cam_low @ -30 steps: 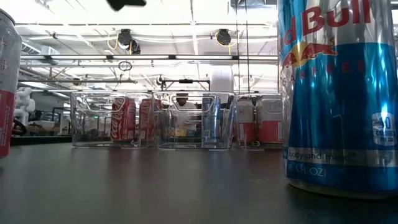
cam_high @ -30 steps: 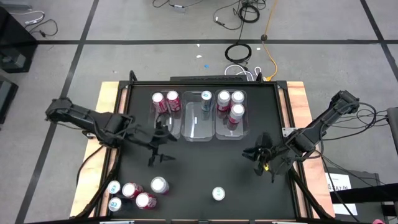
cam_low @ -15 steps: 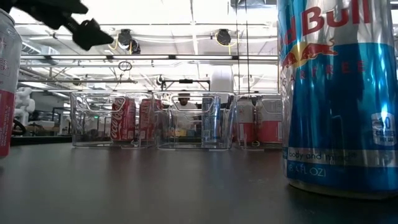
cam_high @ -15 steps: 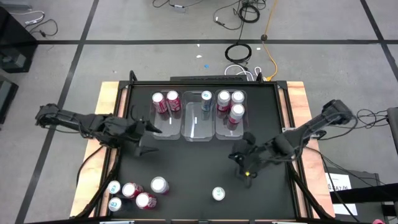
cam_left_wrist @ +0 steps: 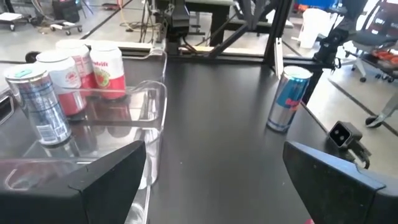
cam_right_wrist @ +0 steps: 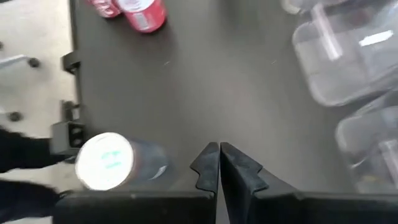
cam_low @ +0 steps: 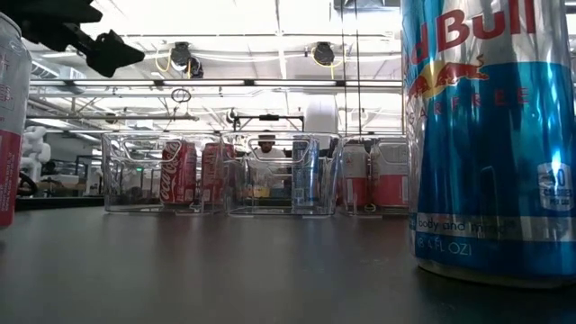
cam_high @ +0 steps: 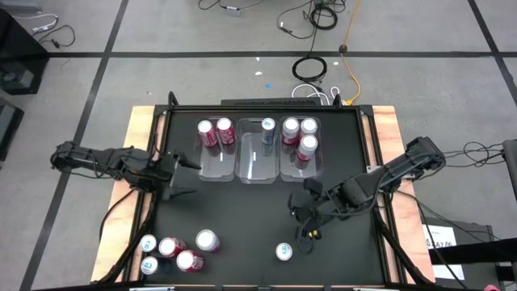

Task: Sort soda cans
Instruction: Put the blue soda can into the center transparent bin

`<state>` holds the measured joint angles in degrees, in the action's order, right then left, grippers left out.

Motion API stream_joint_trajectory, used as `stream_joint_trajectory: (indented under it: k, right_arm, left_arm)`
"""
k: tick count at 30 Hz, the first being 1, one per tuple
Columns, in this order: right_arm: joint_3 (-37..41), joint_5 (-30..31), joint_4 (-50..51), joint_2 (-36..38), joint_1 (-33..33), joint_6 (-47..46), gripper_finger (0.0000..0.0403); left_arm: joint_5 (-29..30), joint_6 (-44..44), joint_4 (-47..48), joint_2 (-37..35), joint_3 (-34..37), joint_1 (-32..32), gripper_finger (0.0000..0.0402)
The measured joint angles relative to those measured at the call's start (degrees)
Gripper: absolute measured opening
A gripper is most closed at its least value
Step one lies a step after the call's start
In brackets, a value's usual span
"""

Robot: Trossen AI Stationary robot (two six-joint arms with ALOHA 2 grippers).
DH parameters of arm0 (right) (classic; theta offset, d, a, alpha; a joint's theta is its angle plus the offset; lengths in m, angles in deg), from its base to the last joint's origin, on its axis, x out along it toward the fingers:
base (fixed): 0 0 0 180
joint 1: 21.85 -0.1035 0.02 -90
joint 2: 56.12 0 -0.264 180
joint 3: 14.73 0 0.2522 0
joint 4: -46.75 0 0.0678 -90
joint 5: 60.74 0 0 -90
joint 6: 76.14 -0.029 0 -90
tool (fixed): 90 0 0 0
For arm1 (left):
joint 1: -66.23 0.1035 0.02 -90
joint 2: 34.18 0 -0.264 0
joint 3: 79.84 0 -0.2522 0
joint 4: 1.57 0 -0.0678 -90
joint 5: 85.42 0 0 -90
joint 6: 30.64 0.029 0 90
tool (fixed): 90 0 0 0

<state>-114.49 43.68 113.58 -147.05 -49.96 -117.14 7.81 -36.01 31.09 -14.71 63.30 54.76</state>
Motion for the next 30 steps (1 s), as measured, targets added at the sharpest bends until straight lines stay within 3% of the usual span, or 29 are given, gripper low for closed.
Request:
stream_joint_trajectory:
  k: [6,20,30]
  right_arm:
    - [0.02,-4.69,0.49,0.02,-0.12,-6.61,0.0051]
    - [0.28,-5.50,6.79,-2.83,-3.74,-12.02,0.0243]
    - [0.33,-5.84,6.11,-7.23,-8.05,-13.86,0.0277]
  left_arm:
    - [-0.01,-0.15,-0.07,-0.03,0.00,0.00,0.0386]
    - [-0.01,-0.15,0.06,-0.01,0.00,0.00,0.0386]
    - [-0.01,-0.16,0.06,-0.01,0.00,-0.01,0.0386]
